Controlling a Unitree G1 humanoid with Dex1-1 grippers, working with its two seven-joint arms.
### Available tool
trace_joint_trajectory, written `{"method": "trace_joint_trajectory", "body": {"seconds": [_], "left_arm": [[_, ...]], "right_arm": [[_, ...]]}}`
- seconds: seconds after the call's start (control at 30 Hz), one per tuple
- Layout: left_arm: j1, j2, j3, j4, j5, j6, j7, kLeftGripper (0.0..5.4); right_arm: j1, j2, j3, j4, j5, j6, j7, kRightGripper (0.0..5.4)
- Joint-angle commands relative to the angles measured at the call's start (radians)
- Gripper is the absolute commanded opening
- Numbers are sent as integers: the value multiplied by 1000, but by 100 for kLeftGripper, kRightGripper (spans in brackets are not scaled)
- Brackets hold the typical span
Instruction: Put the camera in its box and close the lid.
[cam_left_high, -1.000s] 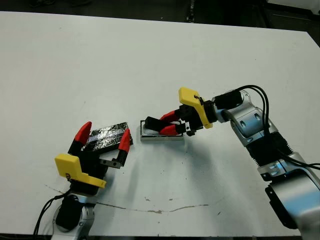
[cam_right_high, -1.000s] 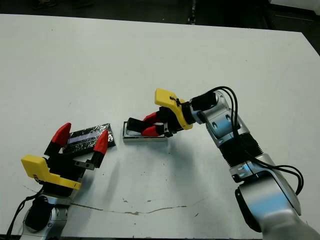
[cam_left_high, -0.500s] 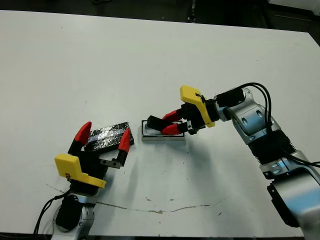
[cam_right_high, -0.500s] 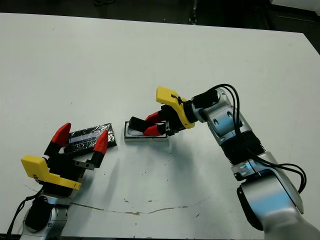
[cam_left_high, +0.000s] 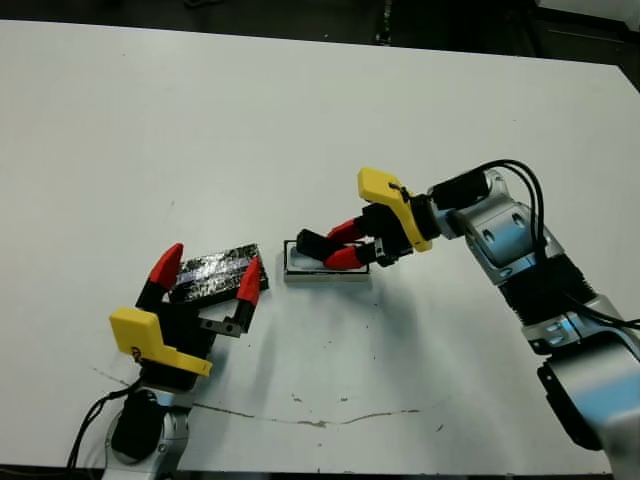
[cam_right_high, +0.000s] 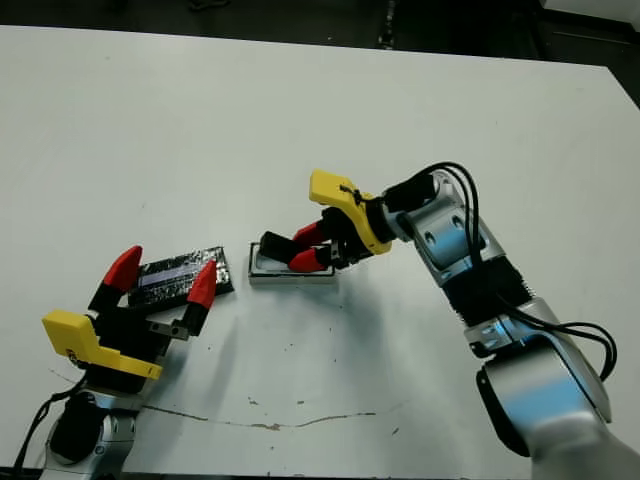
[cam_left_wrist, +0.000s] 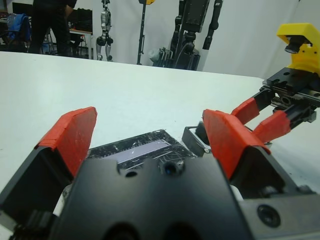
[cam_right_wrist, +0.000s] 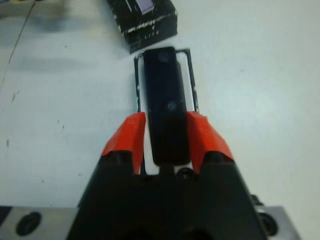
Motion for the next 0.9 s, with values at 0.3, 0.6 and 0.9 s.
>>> {"method": "trace_joint_trajectory", "body": {"seconds": [0.3,0.6,0.9], "left_arm": [[16,0,-2,1,4,11,5,540],[18,-1,-2,-3,2,12,4,540],[23,0,1,-7,-13,-4,-5,540]], "right_arm": [[17,-23,-7,10,-33,-65,-21,400],[19,-38,-65,-38,-1,-34,-36,534],[168,-89,-336,-338,198,130,-161,538]]}}
